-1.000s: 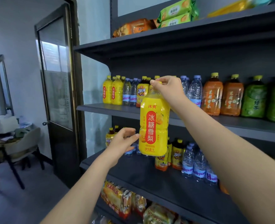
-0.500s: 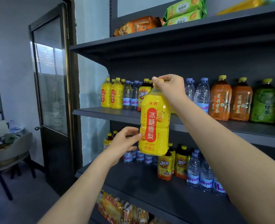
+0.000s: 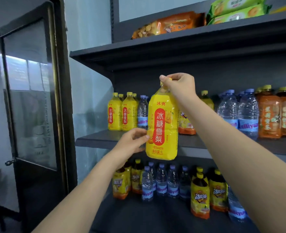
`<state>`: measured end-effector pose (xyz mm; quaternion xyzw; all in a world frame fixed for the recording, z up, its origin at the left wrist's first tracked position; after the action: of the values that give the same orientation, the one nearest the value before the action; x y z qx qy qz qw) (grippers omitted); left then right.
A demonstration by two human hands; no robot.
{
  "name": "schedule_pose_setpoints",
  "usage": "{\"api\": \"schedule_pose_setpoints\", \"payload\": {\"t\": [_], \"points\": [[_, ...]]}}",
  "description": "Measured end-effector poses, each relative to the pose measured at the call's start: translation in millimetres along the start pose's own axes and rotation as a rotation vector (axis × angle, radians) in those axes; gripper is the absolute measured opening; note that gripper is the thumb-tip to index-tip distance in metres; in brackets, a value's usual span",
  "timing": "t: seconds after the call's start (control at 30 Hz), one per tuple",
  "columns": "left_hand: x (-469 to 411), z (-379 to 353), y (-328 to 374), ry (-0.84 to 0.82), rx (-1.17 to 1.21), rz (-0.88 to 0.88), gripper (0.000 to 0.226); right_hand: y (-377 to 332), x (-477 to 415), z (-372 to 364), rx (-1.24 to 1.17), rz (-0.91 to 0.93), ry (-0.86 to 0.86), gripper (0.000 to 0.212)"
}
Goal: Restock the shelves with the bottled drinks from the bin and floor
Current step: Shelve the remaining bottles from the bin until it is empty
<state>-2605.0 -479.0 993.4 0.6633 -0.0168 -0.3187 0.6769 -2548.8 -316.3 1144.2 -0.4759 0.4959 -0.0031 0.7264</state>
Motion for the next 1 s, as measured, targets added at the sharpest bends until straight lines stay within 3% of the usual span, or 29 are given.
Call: {"api": "schedule_pose_setpoints", "payload": {"t": [0.23,0.47,0.7,1.0], "points": [[-51.0,64.2,-15.3,-0.041,0.061,0.000,0.016,3.5,-25.4,-72.1,0.025,-0.011,0.041,0.038],[-76.6,74.7,-29.1,-0.064,0.089,-0.002,0.016,13.2,-39.4,-93.4,0.072,0.026,0.057,0.040],[-107.0,27.4,-24.9,-0.131,0.088,-0.020,0.013,31.0,-60.5,-51.8,0.096,0.030,0.115,0.039],[-150.7,-84.2,-19.3,-0.240,0.142,-0.022,0.010,64.9,-100.0,37.7,0.135,0.041,0.149,0.032]]}}
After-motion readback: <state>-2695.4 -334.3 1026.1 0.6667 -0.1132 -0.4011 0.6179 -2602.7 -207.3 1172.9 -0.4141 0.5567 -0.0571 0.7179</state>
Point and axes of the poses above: each hand's wrist, its own x-axis away from the middle knuckle, its own z-axis out of the back of the hand, y = z × x, the point moved 6 cm from there along -x, towards the middle knuckle, and after that the axes turned 4 degrees about x, right-handed, at the moved point
